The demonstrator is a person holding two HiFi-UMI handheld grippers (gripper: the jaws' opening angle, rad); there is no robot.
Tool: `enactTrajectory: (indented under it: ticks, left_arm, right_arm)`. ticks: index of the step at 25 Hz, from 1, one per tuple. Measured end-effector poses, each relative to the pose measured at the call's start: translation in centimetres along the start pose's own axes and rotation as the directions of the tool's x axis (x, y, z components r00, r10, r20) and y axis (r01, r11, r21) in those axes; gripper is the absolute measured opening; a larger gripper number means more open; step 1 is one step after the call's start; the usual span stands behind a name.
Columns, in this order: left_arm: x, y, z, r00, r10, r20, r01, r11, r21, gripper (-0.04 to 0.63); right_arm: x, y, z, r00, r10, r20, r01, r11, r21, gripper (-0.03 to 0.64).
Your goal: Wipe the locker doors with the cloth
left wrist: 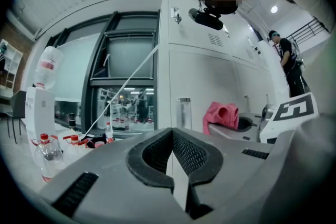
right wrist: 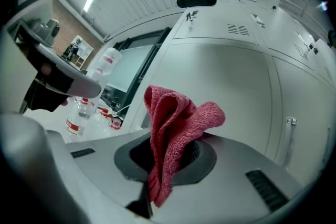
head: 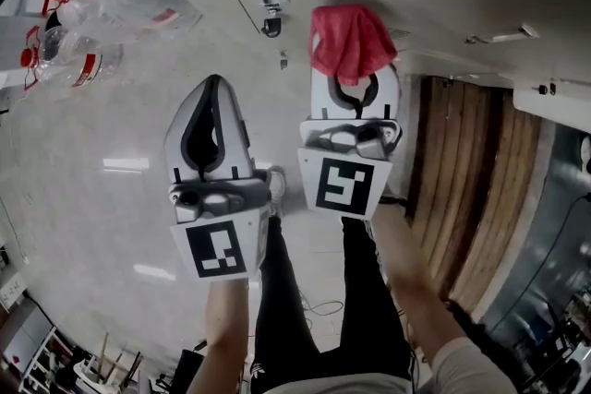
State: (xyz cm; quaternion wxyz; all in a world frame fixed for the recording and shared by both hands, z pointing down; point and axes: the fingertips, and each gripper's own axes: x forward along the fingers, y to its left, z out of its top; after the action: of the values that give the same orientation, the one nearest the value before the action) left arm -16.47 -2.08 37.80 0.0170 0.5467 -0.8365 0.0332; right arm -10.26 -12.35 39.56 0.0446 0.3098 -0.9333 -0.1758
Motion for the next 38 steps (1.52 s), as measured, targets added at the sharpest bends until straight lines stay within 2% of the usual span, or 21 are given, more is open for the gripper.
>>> enactTrajectory:
  ticks: [9,21,29,38]
  left_arm:
    - [-1.6,4.9,-0.9,0.998,0.053,-0.025,-0.053,0.999,0.004,0.015]
    - [-1.2,5.8,-0.2,0.998,0.064,0.006,-0.064,0.998,-0.009,0.015]
    - [-0.1,2.7,0.0,0.999,0.033,0.0,-0.033,0.999,-0.024,0.015]
    - [0.9,-2.8,-0.3,1.0,-0.011,0.0,0.011,1.0,-0.028,0.015]
  right_arm:
    - [2.9,4.2,-0.9,0.998,0.052,-0.04,-0.055,0.996,-0.075,0.031]
    - [3.8,4.4,-0.9,0.997,0.046,-0.063,-0.054,0.99,-0.133,0.031]
    - [2.6,0.6,-1.5,0.998,-0.008,-0.057,-0.001,0.988,-0.152,0.031]
    - [-0.6,-7.0,-4.4,0.99,-0.109,-0.095,0.09,0.98,-0.179,0.031]
